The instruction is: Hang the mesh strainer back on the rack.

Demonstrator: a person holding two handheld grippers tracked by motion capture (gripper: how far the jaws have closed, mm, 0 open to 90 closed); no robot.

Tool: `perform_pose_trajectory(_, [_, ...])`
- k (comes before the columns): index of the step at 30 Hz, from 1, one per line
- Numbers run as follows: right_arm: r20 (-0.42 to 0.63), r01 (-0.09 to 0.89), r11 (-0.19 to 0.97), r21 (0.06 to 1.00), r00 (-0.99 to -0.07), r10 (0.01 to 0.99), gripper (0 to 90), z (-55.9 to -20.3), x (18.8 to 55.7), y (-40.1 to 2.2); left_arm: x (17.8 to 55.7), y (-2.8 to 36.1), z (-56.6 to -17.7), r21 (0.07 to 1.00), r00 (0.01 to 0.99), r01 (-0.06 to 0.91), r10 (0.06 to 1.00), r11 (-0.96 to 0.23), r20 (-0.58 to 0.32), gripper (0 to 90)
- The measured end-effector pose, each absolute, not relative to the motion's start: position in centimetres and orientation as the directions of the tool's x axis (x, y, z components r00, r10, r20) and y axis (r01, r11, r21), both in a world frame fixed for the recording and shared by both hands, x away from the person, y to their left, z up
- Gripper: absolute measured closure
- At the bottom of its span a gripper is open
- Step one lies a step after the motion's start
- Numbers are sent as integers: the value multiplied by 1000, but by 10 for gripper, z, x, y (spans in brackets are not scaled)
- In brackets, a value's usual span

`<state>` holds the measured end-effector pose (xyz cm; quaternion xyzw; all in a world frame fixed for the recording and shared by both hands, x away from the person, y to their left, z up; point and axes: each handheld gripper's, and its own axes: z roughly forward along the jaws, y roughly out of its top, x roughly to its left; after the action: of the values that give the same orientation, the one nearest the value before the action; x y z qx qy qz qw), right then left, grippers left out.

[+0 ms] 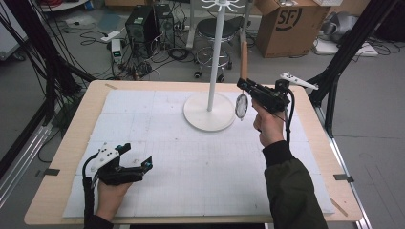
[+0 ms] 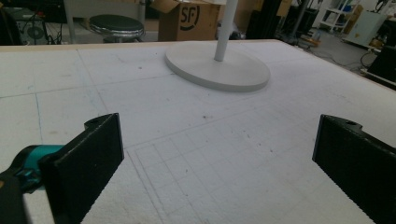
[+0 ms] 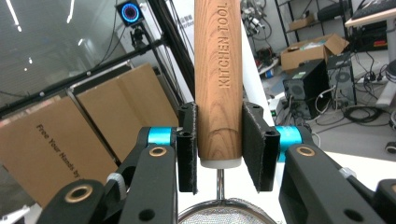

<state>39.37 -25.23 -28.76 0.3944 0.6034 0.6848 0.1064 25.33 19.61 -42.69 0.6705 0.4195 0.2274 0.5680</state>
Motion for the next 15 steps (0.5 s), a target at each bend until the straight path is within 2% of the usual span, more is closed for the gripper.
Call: perform_pose_trajectory(15, [438, 315, -304, 899, -676, 593, 690, -278, 402, -248, 253, 199, -428, 951, 533, 310, 827, 5, -178, 26])
